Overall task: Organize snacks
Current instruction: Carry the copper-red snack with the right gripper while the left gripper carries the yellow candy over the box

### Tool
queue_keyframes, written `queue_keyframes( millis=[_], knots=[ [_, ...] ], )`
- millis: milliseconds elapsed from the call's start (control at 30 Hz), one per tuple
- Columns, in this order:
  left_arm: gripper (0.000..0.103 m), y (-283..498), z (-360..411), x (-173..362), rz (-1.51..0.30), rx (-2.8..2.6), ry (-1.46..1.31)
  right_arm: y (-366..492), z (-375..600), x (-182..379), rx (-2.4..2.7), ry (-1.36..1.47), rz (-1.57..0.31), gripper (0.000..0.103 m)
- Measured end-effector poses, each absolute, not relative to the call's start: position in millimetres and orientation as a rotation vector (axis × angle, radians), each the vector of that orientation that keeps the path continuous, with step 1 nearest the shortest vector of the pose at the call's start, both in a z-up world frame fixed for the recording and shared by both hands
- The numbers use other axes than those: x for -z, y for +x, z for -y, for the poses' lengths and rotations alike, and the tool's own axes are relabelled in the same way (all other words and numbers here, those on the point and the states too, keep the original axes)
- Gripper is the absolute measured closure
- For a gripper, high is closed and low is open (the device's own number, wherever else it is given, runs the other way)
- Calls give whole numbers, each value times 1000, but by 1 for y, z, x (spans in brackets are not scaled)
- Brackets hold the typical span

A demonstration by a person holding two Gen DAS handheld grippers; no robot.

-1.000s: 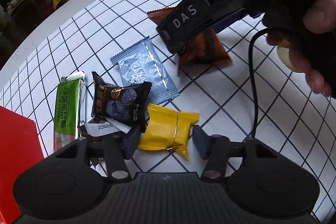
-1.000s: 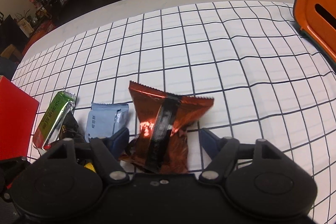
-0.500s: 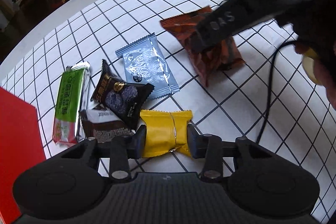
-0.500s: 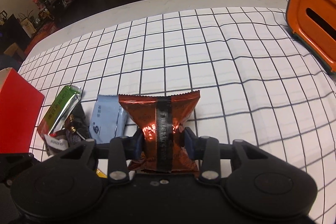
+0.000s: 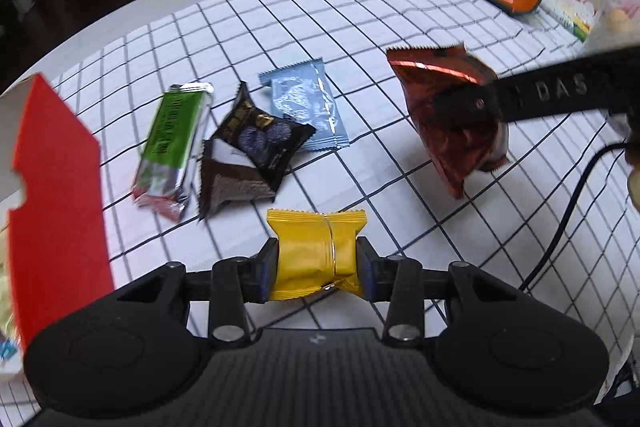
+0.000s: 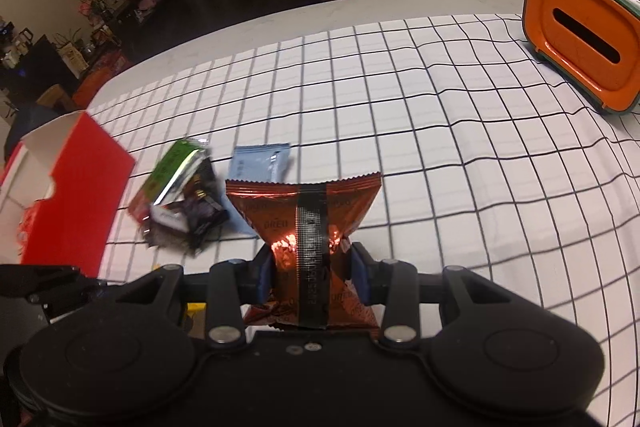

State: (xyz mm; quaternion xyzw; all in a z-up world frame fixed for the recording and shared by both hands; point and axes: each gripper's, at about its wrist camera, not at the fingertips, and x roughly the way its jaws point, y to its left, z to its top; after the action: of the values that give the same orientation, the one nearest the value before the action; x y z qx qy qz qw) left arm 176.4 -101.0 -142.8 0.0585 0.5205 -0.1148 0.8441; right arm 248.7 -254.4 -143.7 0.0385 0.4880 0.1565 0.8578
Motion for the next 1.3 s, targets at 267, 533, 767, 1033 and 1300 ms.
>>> queue_keyframes(
  millis=[267, 533, 767, 1033, 1300],
  knots=[
    [64, 150, 76, 102, -1017, 201, 88, 218, 233, 115, -378, 76, -994, 65],
    [64, 129, 29, 61, -923, 131, 41, 202, 191, 85, -446, 53, -944, 65],
    [64, 124, -21, 35, -863, 57, 15, 195, 144, 64, -502, 21, -904, 65],
    [64, 126, -83, 25, -834, -19, 12, 199, 79, 51, -563, -32, -872, 65],
    [64, 136, -145, 26, -837, -64, 2, 210, 20, 50, -599, -57, -863, 65]
  ],
)
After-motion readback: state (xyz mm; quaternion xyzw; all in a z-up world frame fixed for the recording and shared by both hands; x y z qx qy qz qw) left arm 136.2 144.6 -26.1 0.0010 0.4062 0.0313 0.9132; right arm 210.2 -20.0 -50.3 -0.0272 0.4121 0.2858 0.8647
